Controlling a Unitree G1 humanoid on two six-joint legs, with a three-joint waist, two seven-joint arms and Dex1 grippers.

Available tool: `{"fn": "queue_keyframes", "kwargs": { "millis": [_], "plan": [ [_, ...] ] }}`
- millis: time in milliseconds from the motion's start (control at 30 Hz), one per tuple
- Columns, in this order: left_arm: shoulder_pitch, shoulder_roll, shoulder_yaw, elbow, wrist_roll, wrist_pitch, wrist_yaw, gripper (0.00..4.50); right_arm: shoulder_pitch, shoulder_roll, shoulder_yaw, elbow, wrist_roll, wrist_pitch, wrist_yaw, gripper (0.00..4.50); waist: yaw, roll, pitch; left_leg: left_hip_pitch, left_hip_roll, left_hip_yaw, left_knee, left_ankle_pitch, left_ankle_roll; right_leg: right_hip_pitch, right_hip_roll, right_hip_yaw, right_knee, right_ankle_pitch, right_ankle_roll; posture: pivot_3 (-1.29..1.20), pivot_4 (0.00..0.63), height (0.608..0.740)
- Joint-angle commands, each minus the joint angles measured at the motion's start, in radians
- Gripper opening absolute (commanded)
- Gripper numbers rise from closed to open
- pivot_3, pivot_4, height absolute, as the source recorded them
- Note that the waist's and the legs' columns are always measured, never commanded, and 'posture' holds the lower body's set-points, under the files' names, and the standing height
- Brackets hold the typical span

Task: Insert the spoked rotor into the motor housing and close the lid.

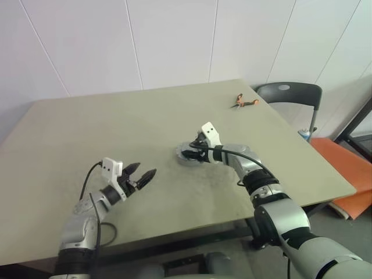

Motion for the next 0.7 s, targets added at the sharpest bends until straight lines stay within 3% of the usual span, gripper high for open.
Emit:
{"fn": "queue_keyframes", "kwargs": {
  "millis": [33, 300, 700],
  "plan": [
    [-0.007, 0.008, 0.000, -0.025, 0.002, -0.013, -0.007, 4.50, -0.010, -0.022, 0.001, 0.013, -0.038, -0.006, -0.073, 3.03, 0.000, 0.000, 0.000, 0.000, 0.000, 0.000, 0.000, 0.000, 0.000, 0.000, 0.000, 0.000, 0.000, 0.000, 0.000, 0.00, 0.000, 0.740],
    [-0.005, 0.005, -0.003, -0.020, 0.005, -0.017, -0.011, 4.50, -0.003, -0.041, 0.068, 0.030, -0.111, -0.069, -0.133, 3.03, 0.000, 0.001, 0.001, 0.000, 0.000, 0.000, 0.000, 0.000, 0.000, 0.000, 0.000, 0.000, 0.000, 0.000, 0.000, 0.00, 0.000, 0.740],
    [-0.006, 0.002, -0.004, -0.003, 0.009, -0.026, -0.020, 4.50, 0.026, -0.033, 0.078, -0.031, -0.080, -0.021, -0.062, 3.03, -0.001, 0.002, 0.001, -0.001, 0.001, 0.000, -0.001, 0.000, 0.000, -0.001, -0.001, 0.000, -0.003, 0.000, 0.000, 0.00, 0.000, 0.740]
  ]
}}
